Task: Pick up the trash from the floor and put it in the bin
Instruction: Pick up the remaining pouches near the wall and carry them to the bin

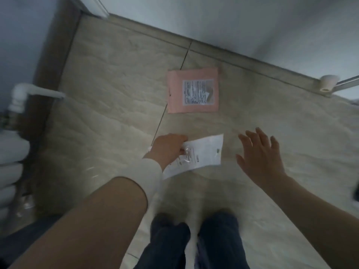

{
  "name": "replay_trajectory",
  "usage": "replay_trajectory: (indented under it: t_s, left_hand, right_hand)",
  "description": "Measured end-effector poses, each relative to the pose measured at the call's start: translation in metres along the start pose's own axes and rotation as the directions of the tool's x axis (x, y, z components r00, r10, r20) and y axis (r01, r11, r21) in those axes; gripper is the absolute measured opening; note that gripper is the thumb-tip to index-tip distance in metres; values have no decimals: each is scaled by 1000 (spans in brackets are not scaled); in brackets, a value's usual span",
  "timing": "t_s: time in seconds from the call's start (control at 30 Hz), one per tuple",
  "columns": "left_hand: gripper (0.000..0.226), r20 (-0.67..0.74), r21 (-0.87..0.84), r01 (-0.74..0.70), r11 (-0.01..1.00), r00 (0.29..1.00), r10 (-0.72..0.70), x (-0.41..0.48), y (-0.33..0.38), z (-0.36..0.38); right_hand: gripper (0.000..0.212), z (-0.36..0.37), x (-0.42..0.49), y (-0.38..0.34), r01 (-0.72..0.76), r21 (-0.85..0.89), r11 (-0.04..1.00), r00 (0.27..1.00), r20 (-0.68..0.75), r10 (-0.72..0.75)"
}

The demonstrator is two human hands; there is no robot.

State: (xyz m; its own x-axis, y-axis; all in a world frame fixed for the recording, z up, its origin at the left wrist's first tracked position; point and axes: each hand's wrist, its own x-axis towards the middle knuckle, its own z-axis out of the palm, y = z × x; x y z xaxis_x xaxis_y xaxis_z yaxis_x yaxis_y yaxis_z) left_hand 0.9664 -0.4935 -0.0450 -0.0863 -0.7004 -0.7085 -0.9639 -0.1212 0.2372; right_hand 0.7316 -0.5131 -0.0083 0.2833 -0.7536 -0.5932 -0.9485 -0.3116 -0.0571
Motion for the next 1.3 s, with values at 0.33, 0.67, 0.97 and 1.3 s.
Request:
replay_trajectory:
  t_s: [0.33, 0.67, 0.97, 1.3]
  left_hand:
    - [54, -42, 213, 32, 976, 999, -23, 172, 12, -83]
    - [72, -207, 253, 136, 958, 975, -84, 227, -19, -60]
    - [32, 132, -426, 153, 892, 986, -106, 90, 80, -66]
    - [10, 347, -525, 224, 821, 937, -34, -15, 236, -57]
  right_hand:
    - [63, 2, 112, 50, -73, 16, 997, 991, -111, 74]
    - [62, 46, 165, 63, -95, 104, 990, 970, -212, 116]
    - [65, -2, 30, 88, -343, 229, 911, 937, 9, 350]
    - [66, -11, -141, 183, -691, 417, 590, 701, 188, 688]
